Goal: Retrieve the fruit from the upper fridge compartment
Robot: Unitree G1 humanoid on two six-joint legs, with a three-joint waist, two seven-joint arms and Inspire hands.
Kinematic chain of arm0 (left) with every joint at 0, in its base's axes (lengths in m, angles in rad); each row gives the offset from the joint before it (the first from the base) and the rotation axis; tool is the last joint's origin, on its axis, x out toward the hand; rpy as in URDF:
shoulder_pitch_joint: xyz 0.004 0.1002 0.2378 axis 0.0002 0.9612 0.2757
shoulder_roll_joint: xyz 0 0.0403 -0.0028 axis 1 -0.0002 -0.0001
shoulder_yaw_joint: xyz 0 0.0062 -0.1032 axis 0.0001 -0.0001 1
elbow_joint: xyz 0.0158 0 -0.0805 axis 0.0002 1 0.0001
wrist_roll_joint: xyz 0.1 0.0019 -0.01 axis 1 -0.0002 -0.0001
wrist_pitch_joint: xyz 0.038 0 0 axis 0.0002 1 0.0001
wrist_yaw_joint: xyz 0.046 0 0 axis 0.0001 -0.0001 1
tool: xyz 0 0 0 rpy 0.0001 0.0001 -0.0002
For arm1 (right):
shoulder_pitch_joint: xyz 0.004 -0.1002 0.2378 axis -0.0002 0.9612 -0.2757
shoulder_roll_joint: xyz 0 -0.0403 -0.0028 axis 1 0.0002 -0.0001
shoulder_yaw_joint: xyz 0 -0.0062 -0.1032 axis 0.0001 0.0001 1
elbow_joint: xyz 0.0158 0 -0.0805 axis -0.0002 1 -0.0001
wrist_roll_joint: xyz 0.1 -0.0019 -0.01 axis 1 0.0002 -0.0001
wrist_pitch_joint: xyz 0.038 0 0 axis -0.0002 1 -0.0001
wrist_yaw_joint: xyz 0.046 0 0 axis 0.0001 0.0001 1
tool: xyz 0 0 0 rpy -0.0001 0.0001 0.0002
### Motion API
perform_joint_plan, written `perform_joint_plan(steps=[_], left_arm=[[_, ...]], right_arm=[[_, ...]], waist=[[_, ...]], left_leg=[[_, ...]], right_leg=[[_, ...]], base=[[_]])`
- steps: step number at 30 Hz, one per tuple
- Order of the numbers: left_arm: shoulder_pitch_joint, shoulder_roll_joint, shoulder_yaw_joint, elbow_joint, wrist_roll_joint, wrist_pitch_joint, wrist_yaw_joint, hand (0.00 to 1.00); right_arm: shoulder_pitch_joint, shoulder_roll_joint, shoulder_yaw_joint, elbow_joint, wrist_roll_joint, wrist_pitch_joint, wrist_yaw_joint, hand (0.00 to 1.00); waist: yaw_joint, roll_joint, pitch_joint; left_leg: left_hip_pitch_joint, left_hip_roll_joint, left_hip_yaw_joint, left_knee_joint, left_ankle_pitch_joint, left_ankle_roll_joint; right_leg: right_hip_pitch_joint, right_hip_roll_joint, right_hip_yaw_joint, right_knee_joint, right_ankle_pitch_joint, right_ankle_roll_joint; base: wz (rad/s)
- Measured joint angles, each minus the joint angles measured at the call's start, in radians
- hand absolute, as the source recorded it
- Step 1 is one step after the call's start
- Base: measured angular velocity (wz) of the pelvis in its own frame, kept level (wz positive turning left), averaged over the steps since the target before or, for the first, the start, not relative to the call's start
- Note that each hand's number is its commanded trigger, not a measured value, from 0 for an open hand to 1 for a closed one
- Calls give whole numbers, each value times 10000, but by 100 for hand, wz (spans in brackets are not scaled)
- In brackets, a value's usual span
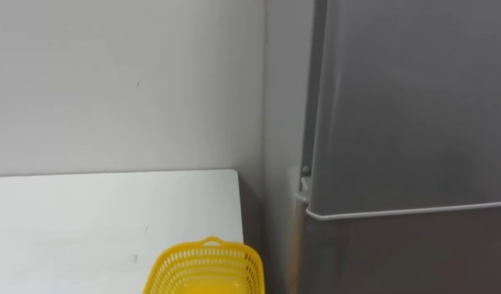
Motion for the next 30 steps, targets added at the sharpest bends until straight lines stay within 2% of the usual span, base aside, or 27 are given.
perform_joint_plan(steps=[6,10,12,14,15,16,19,20,23,27,29,30], left_arm=[[130,-36,700,31,-1578,-14,413,0],[262,-40,1193,19,-2875,-18,1264,0],[295,-44,1595,28,-3573,-19,1728,0],[303,-57,2585,-79,-4695,-94,2308,0],[309,-58,2785,-200,-5016,-120,2488,0],[318,-70,3074,-465,-5732,-235,2895,0],[255,-89,3696,-1154,-7313,-727,3786,0],[212,-86,3808,-1453,-7855,-961,4119,0],[170,-94,3817,-2368,-8592,-1384,5070,0],[257,-113,3818,-4054,-8775,-1828,6304,0],[360,-122,3816,-5371,-8650,-2284,7076,0],[353,-121,3818,-5563,-8630,-2419,7248,0]], right_arm=[[32,5,-237,8,116,0,-21,0],[-17,2,-469,33,129,-2,-156,0],[-8,-2,-606,50,262,-7,-299,0],[75,-13,-623,34,398,-3,-374,0],[86,-13,-629,20,388,-4,-377,0],[86,-14,-631,-5,383,-8,-395,0],[69,-11,-702,-46,408,-64,-456,0],[82,-11,-708,-59,414,-141,-515,0],[112,-13,-703,-82,333,-251,-716,0],[325,-79,-705,-442,256,-451,-754,0],[490,-78,-704,-612,276,-620,-874,0],[514,-78,-705,-617,276,-656,-892,0]], waist=[[-4,3,-3],[6,40,-7],[76,52,-8],[145,69,-16],[173,76,-18],[205,144,-46],[265,147,-36],[268,150,-34],[321,150,-34],[453,186,-76],[583,199,-106],[606,211,-114]], left_leg=[[13,-4,-48,7,-5,6],[38,-3,-51,-41,-5,6],[102,-1,-50,-112,-5,6],[166,-3,-78,-105,-5,6],[171,-3,-78,-129,-5,6],[172,-3,-78,-163,-5,6],[194,-7,-111,-160,-3,6],[195,-9,-138,-150,-3,6],[188,-12,-140,-168,-4,6],[132,-12,-124,-205,-2,6],[130,-14,-123,-189,-2,6],[137,-16,-121,-170,-2,6]], right_leg=[[27,-7,-44,-16,-2,3],[-9,-4,-37,-10,-2,4],[10,1,-30,-6,-1,2],[75,-13,-78,2,-3,1],[74,-13,-78,9,-4,-1],[71,-14,-77,16,-5,-1],[111,-10,-82,21,-5,-1],[129,-11,-107,12,-5,-1],[100,-16,-120,27,-9,-7],[-2,6,-43,21,-6,-9],[2,10,-44,24,-3,-6],[6,11,-43,36,1,-3]], base=[[0],[0],[0],[0],[0],[0],[0],[4],[0],[-5],[0],[-4]])
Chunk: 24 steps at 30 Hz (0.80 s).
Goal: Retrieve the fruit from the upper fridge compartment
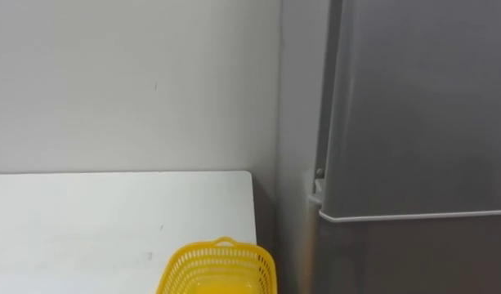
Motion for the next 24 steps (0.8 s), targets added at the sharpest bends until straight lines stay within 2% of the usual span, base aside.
perform_joint_plan(steps=[1,6,8,10,13,14,15,19,21,22,24], left_arm=[[-13,-1,1,-339,62,-229,358,0],[36,0,-5,-2004,53,-641,1750,0],[54,0,-5,-2681,173,-1123,2332,0],[55,13,-4,-2988,192,-1375,2619,0],[91,35,1,-3934,824,-1428,2976,0],[92,46,4,-4333,1130,-1571,3068,0],[94,50,3,-4545,1323,-1610,3072,0],[99,149,8,-6578,2146,-1627,2840,0],[44,291,4,-7345,2148,-1627,2573,0],[6,419,-3,-7813,2127,-1620,2382,0],[8,494,-41,-8593,2118,-1620,2067,0]], right_arm=[[77,3,3,-13,3,-40,-63,0],[81,15,6,-169,229,-263,-171,0],[96,10,4,-258,216,-401,-302,0],[87,9,5,-271,212,-520,-387,0],[122,32,8,-283,158,-665,-347,0],[147,21,7,-275,125,-702,-318,0],[167,22,10,-279,95,-708,-318,0],[263,57,1,-308,-182,-693,-174,0],[275,52,-1,-310,-257,-665,-109,0],[273,45,-1,-324,-295,-668,14,0],[260,36,5,-306,-273,-668,135,0]], waist=[[33,16,-8],[57,33,-10],[66,60,-8],[61,110,-7],[23,106,0],[25,98,5],[25,84,14],[15,-14,52],[-31,-28,61],[-57,4,38],[-180,-50,73]], left_leg=[[6,-4,1,5,1,1],[-11,-9,-34,-14,-3,3],[36,-8,-38,-65,-3,2],[57,-8,-40,-100,-3,3],[74,-12,-76,-93,-2,3],[79,-22,-101,-94,-1,4],[74,-25,-112,-92,-1,4],[29,-43,-163,-82,0,6],[5,-45,-168,-57,0,6],[-19,-44,-172,18,1,7],[-44,-40,-172,56,0,7]], right_leg=[[0,-6,1,16,3,3],[-39,-16,-22,40,1,6],[-40,-3,19,76,-1,5],[-34,0,47,102,-2,5],[1,0,37,96,-2,4],[11,-5,35,98,-2,4],[13,-6,36,99,-2,4],[-2,-17,14,72,-5,5],[-5,-17,19,9,-5,5],[-1,-10,19,-48,-2,4],[8,-7,18,-49,-1,5]], base=[[0],[0],[-2],[-2],[1],[3],[3],[0],[0],[0],[0]])
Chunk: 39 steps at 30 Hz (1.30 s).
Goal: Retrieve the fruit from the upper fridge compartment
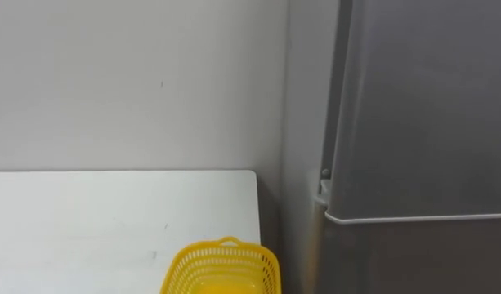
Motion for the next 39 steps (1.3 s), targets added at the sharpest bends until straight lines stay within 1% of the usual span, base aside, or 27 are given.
perform_joint_plan(steps=[2,4,5,6,7,8,10,12,14,15,17,18,19,20,21,22,23,25,26,28,30,31,33,35,39], left_arm=[[-28,0,-284,-685,10,12,-468,0],[-178,-1,-548,-1102,19,92,-877,0],[-304,-1,-655,-1373,192,128,-1225,0],[-381,1,-734,-1488,301,129,-1411,0],[-547,2,-914,-1689,442,134,-1815,0],[-734,3,-1042,-1767,623,148,-2228,0],[-1046,16,-1287,-1785,715,208,-2729,0],[-1261,22,-1553,-1841,737,418,-3271,0],[-1548,65,-1988,-2007,730,724,-4140,0],[-1615,84,-2111,-2045,718,763,-4360,0],[-1784,309,-2577,-2340,762,990,-5132,0],[-1850,381,-2686,-2418,761,1040,-5321,0],[-1976,464,-2846,-2512,763,1087,-5744,0],[-2112,464,-3015,-2549,735,1165,-6142,0],[-2172,465,-3100,-2557,692,1220,-6320,0],[-2220,465,-3206,-2582,550,1344,-6697,0],[-2223,467,-3288,-2587,546,1462,-7039,0],[-2249,468,-3396,-2589,539,1647,-7493,0],[-2252,482,-3443,-2590,356,1695,-7760,0],[-2258,510,-3516,-2590,139,1747,-8109,0],[-2330,531,-3560,-2594,-44,1900,-8473,0],[-2414,608,-3613,-2596,-89,1924,-8659,0],[-2589,755,-3745,-2614,-253,2014,-8925,0],[-2674,900,-3804,-2735,-644,2097,-9310,0],[-2816,939,-3837,-2757,-1001,2187,-9818,0]], right_arm=[[-7,12,28,16,-20,16,86,0],[-77,55,17,92,-93,19,267,0],[-184,55,-1,143,-96,38,400,0],[-218,54,-2,171,-95,49,439,0],[-228,54,-1,166,-97,104,466,0],[-245,54,-1,168,-101,144,483,0],[-314,42,11,184,-131,193,571,0],[-491,35,8,276,-196,229,765,0],[-701,37,98,404,-311,229,900,0],[-732,36,111,421,-321,228,912,0],[-903,3,109,509,-367,222,981,0],[-922,-5,107,511,-366,221,979,0],[-948,-25,84,514,-419,224,984,0],[-963,-58,82,502,-434,226,986,0],[-968,-74,82,496,-434,226,985,0],[-994,-101,61,493,-436,227,990,0],[-1016,-127,42,496,-439,227,988,0],[-1028,-175,17,512,-439,225,991,0],[-1031,-205,12,511,-441,225,986,0],[-1035,-249,11,504,-442,228,983,0],[-1030,-296,10,502,-445,232,996,0],[-1028,-332,10,501,-452,233,1025,0],[-1028,-411,10,486,-457,238,1107,0],[-1040,-546,-1,423,-459,291,1150,0],[-992,-633,-5,430,-491,397,1157,0]], waist=[[-115,-1,25],[-266,-23,37],[-329,49,81],[-354,34,114],[-379,24,139],[-394,31,139],[-457,27,154],[-578,-5,125],[-641,-26,120],[-691,-30,118],[-870,-40,111],[-883,-46,109],[-958,-40,105],[-1000,-10,104],[-1002,5,102],[-1095,45,90],[-1150,98,57],[-1254,180,7],[-1377,227,7],[-1407,267,41],[-1453,321,45],[-1484,336,47],[-1485,332,46],[-1500,329,45],[-1521,324,41]], left_leg=[[-7,-14,-51,2,0,0],[-108,-37,-189,41,1,1],[-116,-33,-190,63,1,1],[-123,-32,-191,72,1,1],[-132,-32,-193,73,1,2],[-148,-33,-192,81,2,2],[-168,-36,-172,126,3,2],[-202,-37,-161,135,3,3],[-287,-37,-151,178,4,3],[-296,-37,-151,178,4,3],[-317,-37,-146,178,5,2],[-323,-36,-141,178,5,2],[-324,-32,-126,178,6,2],[-330,-31,-122,183,6,2],[-334,-32,-122,183,6,2],[-333,-32,-121,183,6,2],[-326,-32,-123,184,6,2],[-308,-30,-125,184,6,2],[-283,-30,-130,183,6,2],[-278,-26,-124,182,6,2],[-289,-25,-111,183,6,2],[-296,-25,-85,182,7,0],[-293,-4,23,183,8,-1],[-283,12,139,190,8,-1],[-243,25,178,192,8,-1]], right_leg=[[18,2,-5,-9,3,6],[-26,-7,-75,-22,2,6],[-23,-6,-75,-27,3,6],[-21,-7,-78,-27,2,6],[-6,-12,-90,-22,2,6],[8,-16,-91,-12,2,6],[-14,-21,-70,8,3,6],[-36,-22,-51,8,2,6],[-92,-22,-35,12,3,6],[-95,-21,-35,11,3,6],[-110,-20,-31,1,3,6],[-115,-20,-32,2,3,6],[-115,-17,-30,-10,3,7],[-110,-19,-31,-15,5,9],[-113,-19,-29,-16,6,10],[-113,-19,-28,-16,9,13],[-112,-20,-26,-12,10,12],[-105,-20,-13,-7,10,12],[-89,-19,-3,3,10,12],[-101,-15,29,11,10,12],[-119,-14,51,11,9,10],[-127,-14,60,4,4,6],[-141,2,118,5,1,3],[-161,9,210,5,5,1],[-113,32,270,0,40,-5]], base=[[3],[13],[8],[0],[0],[0],[-2],[-2],[0],[0],[0],[0],[0],[0],[0],[0],[0],[0],[0],[-2],[-2],[0],[-4],[-10],[-4]])
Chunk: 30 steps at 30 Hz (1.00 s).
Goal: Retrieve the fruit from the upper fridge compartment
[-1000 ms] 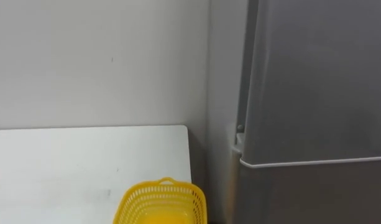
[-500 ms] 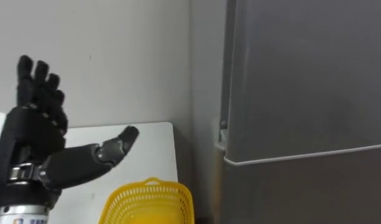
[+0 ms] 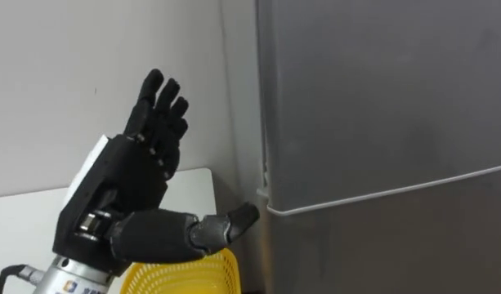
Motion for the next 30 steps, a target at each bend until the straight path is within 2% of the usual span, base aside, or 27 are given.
perform_joint_plan(steps=[7,14,25,30], left_arm=[[-62,3,-126,-20,22,324,-472,0],[-313,3,-147,-18,25,352,-888,0],[-338,1,-218,-14,41,508,-1312,0],[-338,3,-550,4,66,555,-1547,0]], right_arm=[[56,1,3,10,45,64,-59,0],[22,2,4,84,32,63,-82,0],[-13,3,9,407,49,57,-126,0],[-21,2,25,433,47,57,-202,0]], waist=[[-13,2,-1],[-127,4,-2],[-157,37,12],[-169,46,21]], left_leg=[[-1,38,141,1,0,-1],[4,40,185,-2,0,-1],[18,43,236,-3,0,-1],[30,45,237,-16,0,-1]], right_leg=[[-22,35,84,-14,13,-18],[-10,32,77,-30,14,-19],[-13,37,125,-29,13,-19],[-17,45,174,-29,13,-19]], base=[[-3],[0],[0],[-1]])
